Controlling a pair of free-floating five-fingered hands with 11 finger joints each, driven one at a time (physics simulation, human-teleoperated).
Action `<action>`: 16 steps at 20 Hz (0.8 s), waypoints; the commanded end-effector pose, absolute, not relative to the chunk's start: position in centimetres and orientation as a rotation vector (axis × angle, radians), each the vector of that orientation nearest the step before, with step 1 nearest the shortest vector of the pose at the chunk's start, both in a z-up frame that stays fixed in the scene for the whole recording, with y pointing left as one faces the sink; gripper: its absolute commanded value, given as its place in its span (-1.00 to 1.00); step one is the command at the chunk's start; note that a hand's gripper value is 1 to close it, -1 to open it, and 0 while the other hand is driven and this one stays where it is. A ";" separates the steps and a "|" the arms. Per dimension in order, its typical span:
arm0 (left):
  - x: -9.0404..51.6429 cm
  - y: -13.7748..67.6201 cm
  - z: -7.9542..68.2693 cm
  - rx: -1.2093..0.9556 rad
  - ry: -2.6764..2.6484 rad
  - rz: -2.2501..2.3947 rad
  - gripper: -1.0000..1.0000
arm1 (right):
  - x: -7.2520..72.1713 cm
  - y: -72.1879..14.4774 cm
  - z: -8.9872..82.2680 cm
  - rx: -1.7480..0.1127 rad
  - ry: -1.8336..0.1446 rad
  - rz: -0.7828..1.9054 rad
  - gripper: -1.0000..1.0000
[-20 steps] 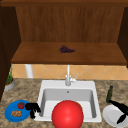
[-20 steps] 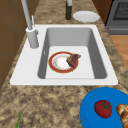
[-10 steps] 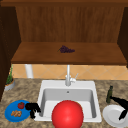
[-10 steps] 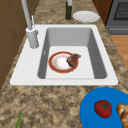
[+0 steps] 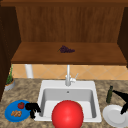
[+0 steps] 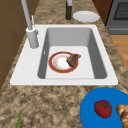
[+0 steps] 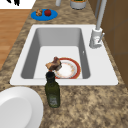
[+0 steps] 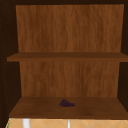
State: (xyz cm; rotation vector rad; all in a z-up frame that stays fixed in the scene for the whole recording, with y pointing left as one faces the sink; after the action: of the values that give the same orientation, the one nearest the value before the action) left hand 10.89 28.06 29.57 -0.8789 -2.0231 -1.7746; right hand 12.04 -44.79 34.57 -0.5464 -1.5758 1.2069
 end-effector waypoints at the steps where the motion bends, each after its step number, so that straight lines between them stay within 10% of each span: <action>1: 10.9 28.1 29.6 -0.879 -2.023 -1.775 0.00 | 12.2 -44.8 36.6 -0.652 -1.505 1.149 -1.00; 16: 10.9 28.1 29.6 -0.879 -2.023 -1.775 0.00 | 13.7 -43.3 43.7 -0.807 -1.243 1.020 -1.00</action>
State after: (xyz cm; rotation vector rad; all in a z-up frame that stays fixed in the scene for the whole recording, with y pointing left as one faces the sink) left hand 10.89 28.06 29.57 -0.8789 -2.0231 -1.7746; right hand 13.35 -44.26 43.26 -0.7860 -1.3231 1.0079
